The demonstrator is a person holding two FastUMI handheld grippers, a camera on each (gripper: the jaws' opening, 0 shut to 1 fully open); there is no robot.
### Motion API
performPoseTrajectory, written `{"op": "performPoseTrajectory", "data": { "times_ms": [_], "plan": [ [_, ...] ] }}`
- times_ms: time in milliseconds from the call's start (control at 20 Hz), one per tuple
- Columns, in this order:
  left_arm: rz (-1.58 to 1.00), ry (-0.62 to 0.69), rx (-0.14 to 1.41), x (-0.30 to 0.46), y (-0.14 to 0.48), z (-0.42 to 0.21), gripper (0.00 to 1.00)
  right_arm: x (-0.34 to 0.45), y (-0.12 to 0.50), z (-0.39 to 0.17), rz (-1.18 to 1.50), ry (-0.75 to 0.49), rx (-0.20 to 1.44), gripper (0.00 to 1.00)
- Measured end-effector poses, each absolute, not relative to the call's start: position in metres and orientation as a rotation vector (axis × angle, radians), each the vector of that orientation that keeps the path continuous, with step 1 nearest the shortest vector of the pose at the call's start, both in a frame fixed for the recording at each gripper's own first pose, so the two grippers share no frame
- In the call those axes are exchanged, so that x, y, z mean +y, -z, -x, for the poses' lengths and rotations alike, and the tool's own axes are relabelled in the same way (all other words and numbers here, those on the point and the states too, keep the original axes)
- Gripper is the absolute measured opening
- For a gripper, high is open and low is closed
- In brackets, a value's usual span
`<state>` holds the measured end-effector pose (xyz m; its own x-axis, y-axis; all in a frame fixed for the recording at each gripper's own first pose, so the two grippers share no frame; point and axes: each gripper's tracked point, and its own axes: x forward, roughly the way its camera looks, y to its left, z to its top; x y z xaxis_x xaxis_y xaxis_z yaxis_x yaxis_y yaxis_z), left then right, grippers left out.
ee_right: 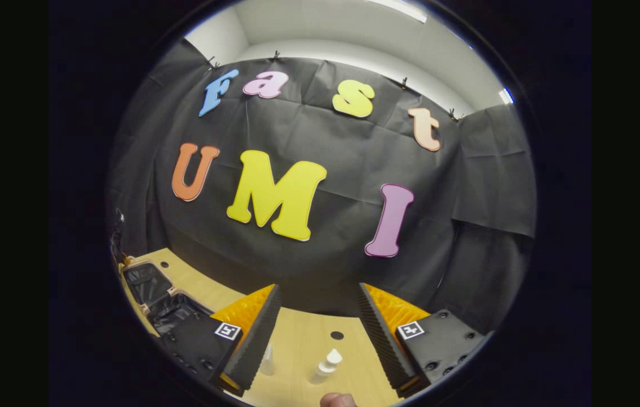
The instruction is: First open the suitcase, pack the skin care products into it, and then close the suitcase.
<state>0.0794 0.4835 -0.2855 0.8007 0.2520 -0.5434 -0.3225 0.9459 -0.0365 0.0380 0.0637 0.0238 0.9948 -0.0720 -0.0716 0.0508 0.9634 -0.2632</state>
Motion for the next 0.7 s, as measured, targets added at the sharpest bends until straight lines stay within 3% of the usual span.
{"op": "performPoseTrajectory", "data": {
  "times_ms": [50,100,150,350,700],
  "plan": [
    [0.112,-0.325,0.574,0.485,0.283,-0.077,0.24,0.063,-0.022,-0.038,0.262,0.062,0.082,0.82],
    [0.081,-0.341,0.581,0.488,0.281,-0.074,0.37,0.062,-0.021,-0.038,0.259,0.061,0.082,0.81],
    [0.062,-0.344,0.577,0.488,0.277,-0.074,0.41,0.062,-0.020,-0.039,0.257,0.063,0.079,0.82],
    [-0.003,-0.339,0.456,0.469,0.209,-0.077,0.99,0.055,-0.014,-0.041,0.188,0.064,0.076,0.82],
    [0.006,-0.241,0.234,0.317,0.071,-0.078,0.98,0.019,0.005,-0.040,0.080,0.067,0.080,0.83]
  ]
}}
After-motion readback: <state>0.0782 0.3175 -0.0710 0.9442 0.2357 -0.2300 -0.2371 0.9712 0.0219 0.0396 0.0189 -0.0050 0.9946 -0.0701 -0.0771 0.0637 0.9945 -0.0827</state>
